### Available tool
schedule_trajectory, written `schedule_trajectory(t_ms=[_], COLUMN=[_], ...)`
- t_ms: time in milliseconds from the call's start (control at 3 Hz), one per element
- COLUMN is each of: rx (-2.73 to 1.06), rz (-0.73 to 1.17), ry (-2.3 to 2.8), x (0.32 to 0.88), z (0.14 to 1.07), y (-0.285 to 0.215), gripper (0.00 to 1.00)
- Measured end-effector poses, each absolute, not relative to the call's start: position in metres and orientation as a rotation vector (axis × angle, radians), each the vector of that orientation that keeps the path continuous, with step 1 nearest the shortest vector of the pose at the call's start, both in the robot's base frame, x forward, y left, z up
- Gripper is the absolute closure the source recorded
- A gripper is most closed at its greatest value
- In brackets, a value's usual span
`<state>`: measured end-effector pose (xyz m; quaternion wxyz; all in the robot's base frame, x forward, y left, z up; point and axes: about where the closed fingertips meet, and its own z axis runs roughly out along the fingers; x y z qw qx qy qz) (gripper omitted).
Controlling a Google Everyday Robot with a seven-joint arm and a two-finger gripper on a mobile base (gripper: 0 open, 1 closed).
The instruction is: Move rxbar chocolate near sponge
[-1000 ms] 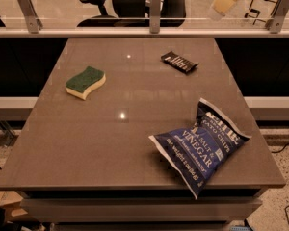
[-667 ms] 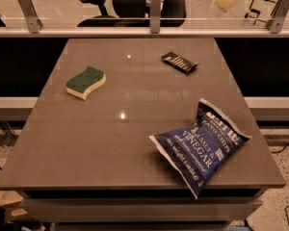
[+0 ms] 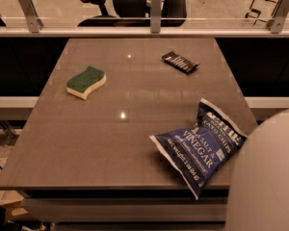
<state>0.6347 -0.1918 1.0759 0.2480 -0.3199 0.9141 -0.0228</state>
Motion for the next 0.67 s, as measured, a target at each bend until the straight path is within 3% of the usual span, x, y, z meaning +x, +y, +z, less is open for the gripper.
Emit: schedule_trajectory(t_ms=[667], rx=[-0.832], rz=[-0.037], ry=[2.521], x=[0.672], z=[1.061], y=[-0.155], gripper=[0.0])
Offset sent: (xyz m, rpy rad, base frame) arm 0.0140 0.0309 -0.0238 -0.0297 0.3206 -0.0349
